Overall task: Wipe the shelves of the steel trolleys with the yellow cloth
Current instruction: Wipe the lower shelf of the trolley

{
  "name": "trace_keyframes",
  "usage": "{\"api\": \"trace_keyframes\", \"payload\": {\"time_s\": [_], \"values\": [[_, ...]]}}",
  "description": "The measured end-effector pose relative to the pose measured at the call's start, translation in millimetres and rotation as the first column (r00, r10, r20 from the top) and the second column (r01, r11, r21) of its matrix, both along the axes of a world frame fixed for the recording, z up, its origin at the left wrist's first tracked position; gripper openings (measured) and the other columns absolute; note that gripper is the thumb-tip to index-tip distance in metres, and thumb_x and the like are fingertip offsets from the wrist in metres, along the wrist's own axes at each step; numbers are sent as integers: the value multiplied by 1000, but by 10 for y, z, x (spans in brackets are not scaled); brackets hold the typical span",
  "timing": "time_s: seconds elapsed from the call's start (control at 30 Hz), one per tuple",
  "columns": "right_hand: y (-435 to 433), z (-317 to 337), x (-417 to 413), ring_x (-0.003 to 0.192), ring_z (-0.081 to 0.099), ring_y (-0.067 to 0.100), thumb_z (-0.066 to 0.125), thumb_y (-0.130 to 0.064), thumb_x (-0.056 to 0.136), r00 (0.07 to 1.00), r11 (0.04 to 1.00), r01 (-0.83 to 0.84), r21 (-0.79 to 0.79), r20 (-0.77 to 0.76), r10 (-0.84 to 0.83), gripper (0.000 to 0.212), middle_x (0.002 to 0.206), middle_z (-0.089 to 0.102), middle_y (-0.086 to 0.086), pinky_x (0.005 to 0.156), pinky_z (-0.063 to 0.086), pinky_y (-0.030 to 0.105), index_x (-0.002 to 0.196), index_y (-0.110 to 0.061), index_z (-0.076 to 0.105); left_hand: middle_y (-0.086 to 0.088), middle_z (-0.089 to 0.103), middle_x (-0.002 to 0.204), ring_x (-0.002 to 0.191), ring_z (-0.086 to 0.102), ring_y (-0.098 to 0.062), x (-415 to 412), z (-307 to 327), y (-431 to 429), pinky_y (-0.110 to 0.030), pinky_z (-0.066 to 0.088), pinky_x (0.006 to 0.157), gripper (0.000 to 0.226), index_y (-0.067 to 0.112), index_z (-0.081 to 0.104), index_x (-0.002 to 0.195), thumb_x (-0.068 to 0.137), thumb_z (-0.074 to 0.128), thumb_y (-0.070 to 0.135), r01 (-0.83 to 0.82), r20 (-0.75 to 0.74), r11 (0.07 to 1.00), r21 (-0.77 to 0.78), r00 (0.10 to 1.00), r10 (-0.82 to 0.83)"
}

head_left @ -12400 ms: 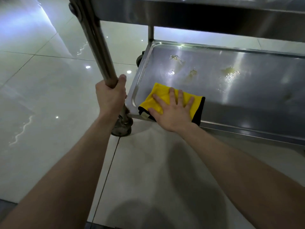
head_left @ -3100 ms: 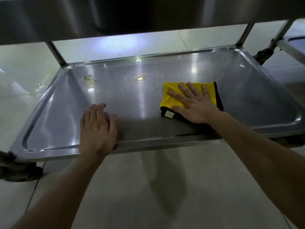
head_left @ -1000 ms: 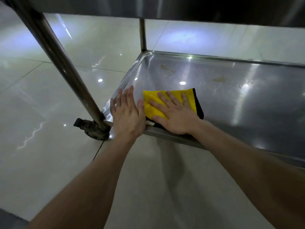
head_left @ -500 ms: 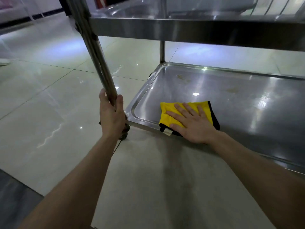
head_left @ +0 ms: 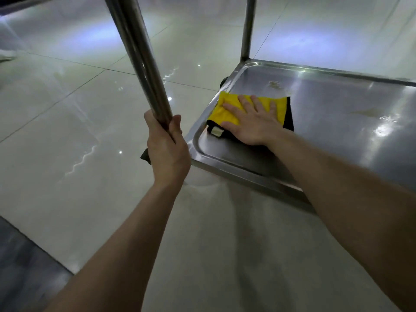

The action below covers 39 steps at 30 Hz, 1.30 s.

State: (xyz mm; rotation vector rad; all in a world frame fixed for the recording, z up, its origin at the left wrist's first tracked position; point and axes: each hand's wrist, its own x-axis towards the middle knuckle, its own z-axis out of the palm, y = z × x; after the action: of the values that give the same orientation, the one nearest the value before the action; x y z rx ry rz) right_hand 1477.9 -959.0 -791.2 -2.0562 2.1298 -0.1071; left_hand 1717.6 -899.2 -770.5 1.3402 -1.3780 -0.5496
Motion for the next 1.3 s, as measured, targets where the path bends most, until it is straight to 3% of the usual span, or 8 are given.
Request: {"api": "trace_keyframes", "payload": {"time_s": [0.2, 0.4, 0.6, 0.8, 0.87, 1.0, 1.2, 1.3], "values": [[-133, 55, 381, 165, -14, 32, 12, -90, 92, 999, 999, -28, 33, -29, 29, 79, 180, -13, -4, 122, -11, 76, 163, -59, -6, -1, 67, 93, 82, 69, -19, 5, -14, 4, -34, 53, 66, 19, 23, 41, 123, 112, 49, 37, -29, 40, 999, -34, 999, 31], [591, 27, 758, 165, -14, 30, 10, -82, 98, 977, 977, -213, -20, -19, 213, 71, 180, -11, -4, 123, -11, 74, 164, -58, -4, 0, 70, 96, 87, 71, -22, 9, 23, 36, -48, 60, 75, 15, 30, 39, 119, 112, 49, 38, -32, 48, 999, 12, 998, 31], [1354, -26, 808, 164, 9, 39, 59, -40, 103, 950, 940, -304, -153, -122, 287, 83, 180, 9, 5, 126, 12, 70, 169, -45, 10, -5, 71, 101, 93, 71, -32, 16, 136, 93, -56, 61, 79, 27, 21, 41, 133, 113, 49, 37, -10, 62, 997, 79, 998, 5], [1772, 69, 681, 163, 19, 29, 50, -3, 100, 965, 957, -255, -136, 31, 262, 78, 177, 24, 1, 132, 9, 53, 166, -41, 30, 2, 67, 95, 73, 69, -3, 189, 203, 134, -15, 45, 54, 26, 25, 46, 130, 109, 58, 34, 62, 81, 982, 181, 994, -77], [1874, 199, 679, 157, 32, 26, 52, -3, 100, 967, 971, -214, -107, 117, 226, 75, 170, 37, 0, 130, 18, 48, 163, -40, 38, 5, 67, 109, 80, 67, 4, 384, 185, 259, -12, 45, 63, 39, 23, 48, 141, 106, 65, 31, 79, 133, 963, 257, 984, -116], [2163, 671, 841, 133, 58, 28, 53, 4, 93, 940, 983, -182, 19, 296, 168, 75, 150, 61, 0, 108, 46, 40, 157, -35, 52, -6, 75, 122, 112, 70, -27, 909, 275, 620, -34, 51, 91, 28, 18, 63, 132, 105, 64, 25, 15, 264, 821, 570, 943, -200], [2278, 1971, 1761, 119, 61, 32, 47, 5, 97, 893, 912, -331, 241, 394, 220, 74, 134, 64, 4, 95, 51, 45, 158, -38, 50, 0, 80, 103, 97, 76, -21, 1583, 1420, 1149, -44, 58, 99, 30, 19, 68, 107, 115, 44, 35, 166, 22, 527, 834, 943, -331], [2310, 2852, 2359, 120, 61, 26, 50, -1, 102, 831, 917, -347, 198, 518, 203, 77, 143, 61, -1, 98, 52, 43, 165, -44, 35, -2, 74, 122, 113, 72, -24, 1995, 2335, 1327, -41, 51, 106, 46, 15, 72, 122, 116, 38, 46, 174, -60, 473, 864, 967, -247]]}}
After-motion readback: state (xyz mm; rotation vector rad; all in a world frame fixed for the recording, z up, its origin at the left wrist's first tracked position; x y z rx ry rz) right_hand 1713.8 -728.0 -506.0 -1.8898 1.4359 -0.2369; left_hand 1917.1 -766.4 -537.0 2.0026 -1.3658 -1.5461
